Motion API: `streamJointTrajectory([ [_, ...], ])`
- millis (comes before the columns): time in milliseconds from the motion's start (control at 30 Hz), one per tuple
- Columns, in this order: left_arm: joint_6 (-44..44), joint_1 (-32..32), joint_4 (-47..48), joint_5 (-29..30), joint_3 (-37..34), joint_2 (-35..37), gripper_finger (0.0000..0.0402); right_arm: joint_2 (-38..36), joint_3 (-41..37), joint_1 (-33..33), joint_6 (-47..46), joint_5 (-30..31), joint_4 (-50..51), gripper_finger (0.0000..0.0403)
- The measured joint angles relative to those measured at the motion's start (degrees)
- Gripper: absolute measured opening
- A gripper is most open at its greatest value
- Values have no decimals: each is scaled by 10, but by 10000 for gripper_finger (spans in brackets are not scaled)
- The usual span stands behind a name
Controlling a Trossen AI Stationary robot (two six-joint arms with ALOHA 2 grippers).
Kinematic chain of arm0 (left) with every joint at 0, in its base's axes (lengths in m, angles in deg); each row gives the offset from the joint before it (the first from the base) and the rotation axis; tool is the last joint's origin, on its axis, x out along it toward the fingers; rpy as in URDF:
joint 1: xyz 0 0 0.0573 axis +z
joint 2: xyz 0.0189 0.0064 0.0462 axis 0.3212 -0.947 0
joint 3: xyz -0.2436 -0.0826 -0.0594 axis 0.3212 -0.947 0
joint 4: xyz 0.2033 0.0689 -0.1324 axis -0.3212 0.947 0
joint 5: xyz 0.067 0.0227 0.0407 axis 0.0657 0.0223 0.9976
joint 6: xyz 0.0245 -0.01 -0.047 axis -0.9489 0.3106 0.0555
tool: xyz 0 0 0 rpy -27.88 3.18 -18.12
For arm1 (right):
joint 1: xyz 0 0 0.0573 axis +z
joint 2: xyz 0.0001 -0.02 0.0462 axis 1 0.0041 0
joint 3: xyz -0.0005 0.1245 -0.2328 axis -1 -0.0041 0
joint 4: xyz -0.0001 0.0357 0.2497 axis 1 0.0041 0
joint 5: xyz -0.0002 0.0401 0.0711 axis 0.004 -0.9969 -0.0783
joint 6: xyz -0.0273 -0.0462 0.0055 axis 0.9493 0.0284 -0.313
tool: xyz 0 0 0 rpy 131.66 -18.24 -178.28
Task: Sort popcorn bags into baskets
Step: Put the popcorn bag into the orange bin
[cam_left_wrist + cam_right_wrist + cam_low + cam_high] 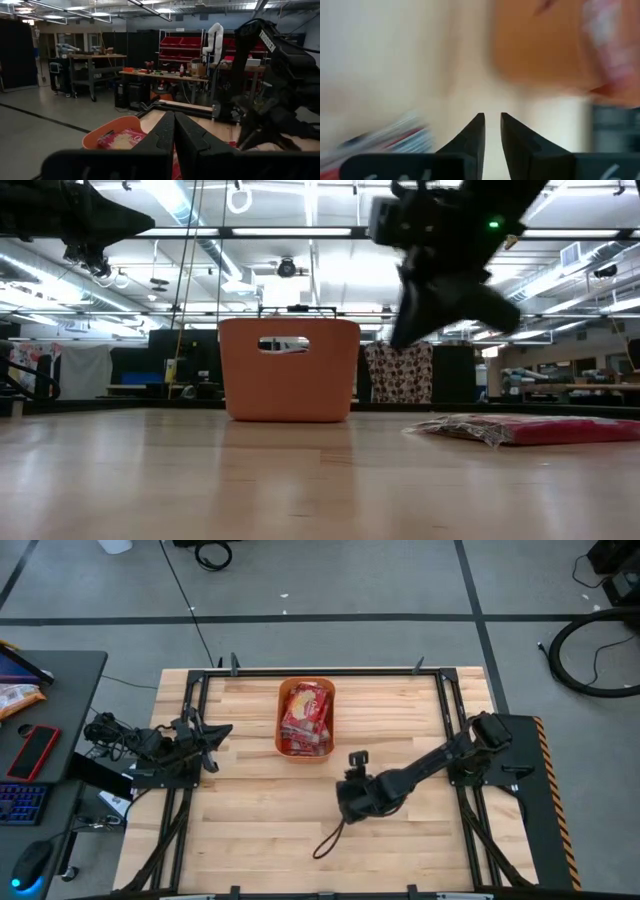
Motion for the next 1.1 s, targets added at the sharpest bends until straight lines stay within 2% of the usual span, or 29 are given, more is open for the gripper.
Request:
streamJointTrajectory([
  [200, 0, 0, 0, 0, 0, 0, 13, -2, 0, 17, -139, -201, 74, 53],
  [300, 0, 0, 0, 0, 0, 0, 13, -2, 0, 25, -193, -261, 99, 60],
  [600, 0, 0, 0, 0, 0, 0, 13, 1, 0, 79, -271, -272, 150, 121],
  [733, 0, 0, 0, 0, 0, 0, 13, 1, 0, 103, -275, -244, 157, 143],
  [833, 0, 0, 0, 0, 0, 0, 13, 3, -13, 114, -268, -216, 148, 145],
  [1100, 0, 0, 0, 0, 0, 0, 13, 3, -95, 115, -274, -231, 57, 131],
])
